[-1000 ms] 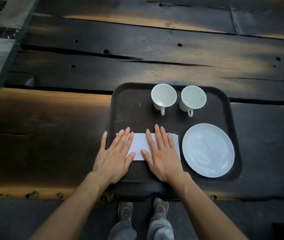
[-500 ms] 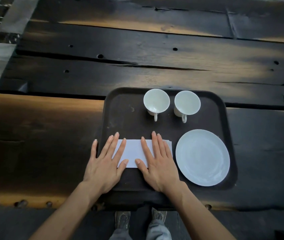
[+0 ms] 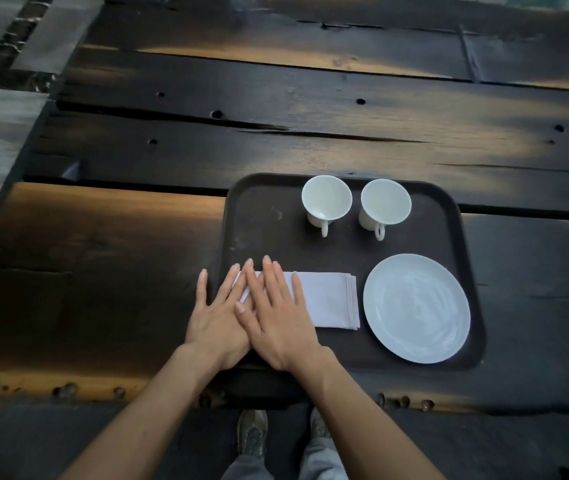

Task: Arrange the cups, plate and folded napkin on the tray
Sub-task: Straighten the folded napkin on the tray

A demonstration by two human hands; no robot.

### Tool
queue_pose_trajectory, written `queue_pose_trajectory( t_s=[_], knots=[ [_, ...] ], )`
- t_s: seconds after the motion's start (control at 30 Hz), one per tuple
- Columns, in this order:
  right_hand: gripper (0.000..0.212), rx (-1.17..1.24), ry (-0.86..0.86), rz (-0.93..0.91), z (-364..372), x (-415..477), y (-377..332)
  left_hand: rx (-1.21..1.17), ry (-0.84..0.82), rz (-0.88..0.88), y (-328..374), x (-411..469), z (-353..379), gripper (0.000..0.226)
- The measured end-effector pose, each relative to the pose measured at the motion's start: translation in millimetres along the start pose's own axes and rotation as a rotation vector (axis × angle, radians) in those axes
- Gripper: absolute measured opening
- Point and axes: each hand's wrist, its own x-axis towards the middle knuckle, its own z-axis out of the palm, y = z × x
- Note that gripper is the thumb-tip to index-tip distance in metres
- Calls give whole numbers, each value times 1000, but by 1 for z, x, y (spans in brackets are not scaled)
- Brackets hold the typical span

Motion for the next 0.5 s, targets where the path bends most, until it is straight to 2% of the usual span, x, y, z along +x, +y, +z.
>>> queue_pose_trajectory(
  t_s=[0.1,0.23,0.5],
  knots=[
    [69,-136,-19,41,-8,-12,37,-66,75,-32,2,1,7,65],
    [72,-247,-32,97,-26,-30,71,-55,120,-60,0,6,16,66],
    [71,-219,-44,76,-31,-32,71,-76,109,-55,-2,6,16,65]
  ],
)
